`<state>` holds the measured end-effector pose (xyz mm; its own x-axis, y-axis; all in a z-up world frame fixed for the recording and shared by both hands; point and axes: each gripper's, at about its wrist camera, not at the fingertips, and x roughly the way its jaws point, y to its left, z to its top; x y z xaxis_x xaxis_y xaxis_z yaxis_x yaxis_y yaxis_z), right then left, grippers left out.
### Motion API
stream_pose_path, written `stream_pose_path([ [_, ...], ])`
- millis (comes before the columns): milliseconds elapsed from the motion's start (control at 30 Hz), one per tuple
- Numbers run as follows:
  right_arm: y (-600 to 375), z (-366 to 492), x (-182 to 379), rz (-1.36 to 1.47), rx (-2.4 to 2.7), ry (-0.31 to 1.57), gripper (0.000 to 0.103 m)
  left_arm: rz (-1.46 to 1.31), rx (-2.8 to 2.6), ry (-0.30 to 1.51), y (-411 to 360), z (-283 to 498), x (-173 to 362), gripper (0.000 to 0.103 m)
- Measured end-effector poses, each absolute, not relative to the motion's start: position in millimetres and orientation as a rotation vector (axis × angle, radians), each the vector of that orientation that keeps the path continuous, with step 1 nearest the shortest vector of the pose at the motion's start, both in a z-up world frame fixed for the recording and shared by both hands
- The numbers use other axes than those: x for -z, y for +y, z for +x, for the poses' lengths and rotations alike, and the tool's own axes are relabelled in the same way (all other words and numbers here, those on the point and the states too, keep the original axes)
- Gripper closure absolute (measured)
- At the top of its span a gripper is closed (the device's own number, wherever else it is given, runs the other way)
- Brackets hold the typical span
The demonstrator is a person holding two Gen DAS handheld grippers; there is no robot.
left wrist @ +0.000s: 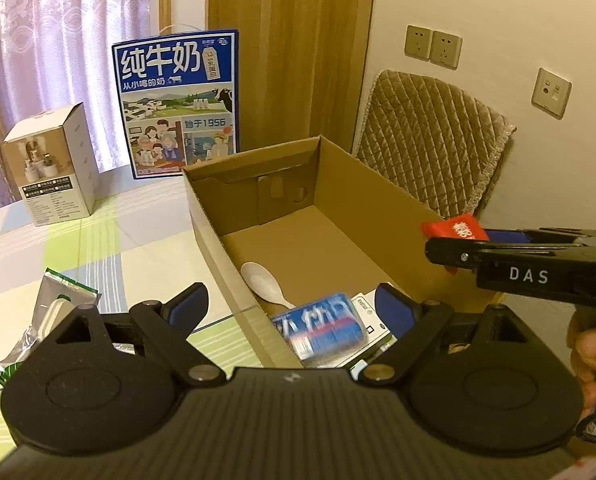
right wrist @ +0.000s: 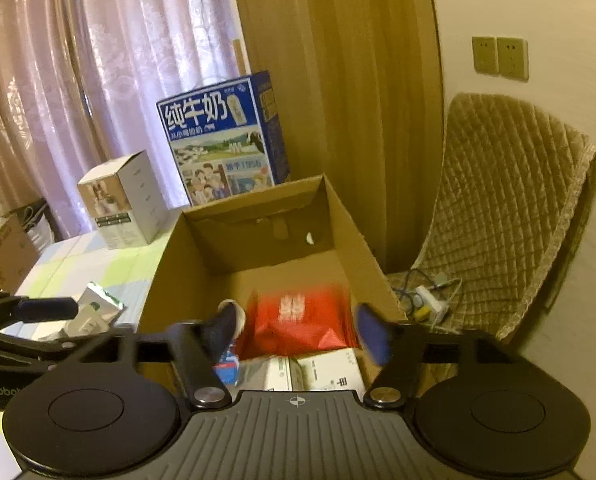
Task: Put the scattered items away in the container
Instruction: 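Open left tool to drop floss box while right tool releases red candy into box, then move both tools back over the silver packet, plug and plastic tray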
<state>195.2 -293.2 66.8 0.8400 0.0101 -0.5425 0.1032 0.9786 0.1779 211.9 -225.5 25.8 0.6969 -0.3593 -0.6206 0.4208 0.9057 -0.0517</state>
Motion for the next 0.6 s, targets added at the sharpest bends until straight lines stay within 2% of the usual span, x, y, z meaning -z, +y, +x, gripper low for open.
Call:
stream_pose_path([
  [600, -273.2, 171.0, -86.8, 0.216, 0.054, 0.549, 0.030, 0.080, 0.387, 0.679, -183.5, 187.3, -30.8, 0.014],
])
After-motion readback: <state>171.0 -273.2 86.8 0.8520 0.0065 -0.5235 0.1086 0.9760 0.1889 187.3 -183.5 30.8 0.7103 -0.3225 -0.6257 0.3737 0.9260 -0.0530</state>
